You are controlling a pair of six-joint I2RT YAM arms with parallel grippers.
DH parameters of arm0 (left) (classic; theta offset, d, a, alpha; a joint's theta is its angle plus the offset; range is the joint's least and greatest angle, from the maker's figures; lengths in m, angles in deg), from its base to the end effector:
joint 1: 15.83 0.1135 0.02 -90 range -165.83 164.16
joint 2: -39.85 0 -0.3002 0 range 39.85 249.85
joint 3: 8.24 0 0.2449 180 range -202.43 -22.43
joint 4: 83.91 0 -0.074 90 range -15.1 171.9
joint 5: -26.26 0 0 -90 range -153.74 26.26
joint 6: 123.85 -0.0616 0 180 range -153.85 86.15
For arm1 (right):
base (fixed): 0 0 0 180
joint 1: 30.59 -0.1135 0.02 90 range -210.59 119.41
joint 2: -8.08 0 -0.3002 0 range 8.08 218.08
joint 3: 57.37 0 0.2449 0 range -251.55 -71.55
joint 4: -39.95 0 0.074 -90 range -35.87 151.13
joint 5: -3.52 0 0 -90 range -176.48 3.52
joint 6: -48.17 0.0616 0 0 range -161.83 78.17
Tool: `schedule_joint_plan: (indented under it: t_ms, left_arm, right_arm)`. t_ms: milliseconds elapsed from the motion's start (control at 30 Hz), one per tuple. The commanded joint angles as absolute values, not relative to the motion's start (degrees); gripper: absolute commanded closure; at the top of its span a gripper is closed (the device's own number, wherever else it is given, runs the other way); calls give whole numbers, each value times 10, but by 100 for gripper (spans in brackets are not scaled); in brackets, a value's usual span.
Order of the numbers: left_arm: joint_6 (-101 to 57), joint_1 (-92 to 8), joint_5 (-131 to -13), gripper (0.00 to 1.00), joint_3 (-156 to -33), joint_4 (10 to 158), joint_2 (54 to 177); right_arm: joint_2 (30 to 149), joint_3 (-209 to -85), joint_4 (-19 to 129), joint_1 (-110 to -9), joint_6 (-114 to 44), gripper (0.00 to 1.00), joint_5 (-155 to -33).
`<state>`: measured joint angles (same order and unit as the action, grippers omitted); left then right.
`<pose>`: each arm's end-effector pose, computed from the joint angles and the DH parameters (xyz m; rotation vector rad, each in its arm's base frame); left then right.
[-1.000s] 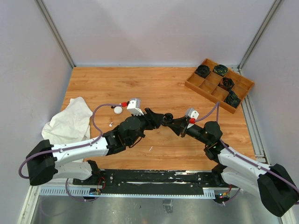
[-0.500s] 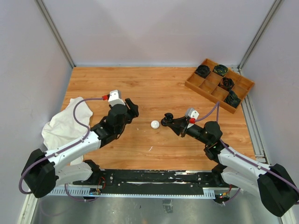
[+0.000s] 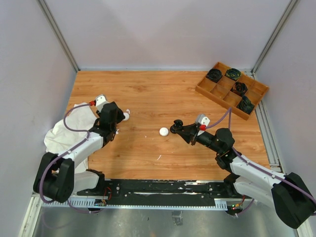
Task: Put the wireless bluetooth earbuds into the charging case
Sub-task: Pick up the earbud from the center of the board.
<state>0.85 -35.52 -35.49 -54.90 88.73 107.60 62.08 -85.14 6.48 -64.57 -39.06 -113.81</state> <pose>0.2429 -0.0560 0.2421 -0.5536 1.9272 -0.0959 0.1425 0.1302 0.2643 -0.7827 1.3009 0.8614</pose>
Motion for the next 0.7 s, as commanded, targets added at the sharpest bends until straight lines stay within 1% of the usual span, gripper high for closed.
schedule_joint_plan:
  t_ms: [0,233,467,667]
  left_arm:
    - [-1,-321,-369,45,-560,941,1126]
    - [-7,-289,-379,55,-599,965,1226]
    - [-16,-281,-391,57,-642,970,1298]
    - [-19,-277,-390,57,-667,964,1336]
  right_arm:
    - [624,-853,59,-652,-400,99,-1128]
    - [630,-853,59,-651,-401,99,-1125]
    - [633,-853,57,-652,-402,99,-1125]
    - [632,-853,58,-651,-402,99,-1124]
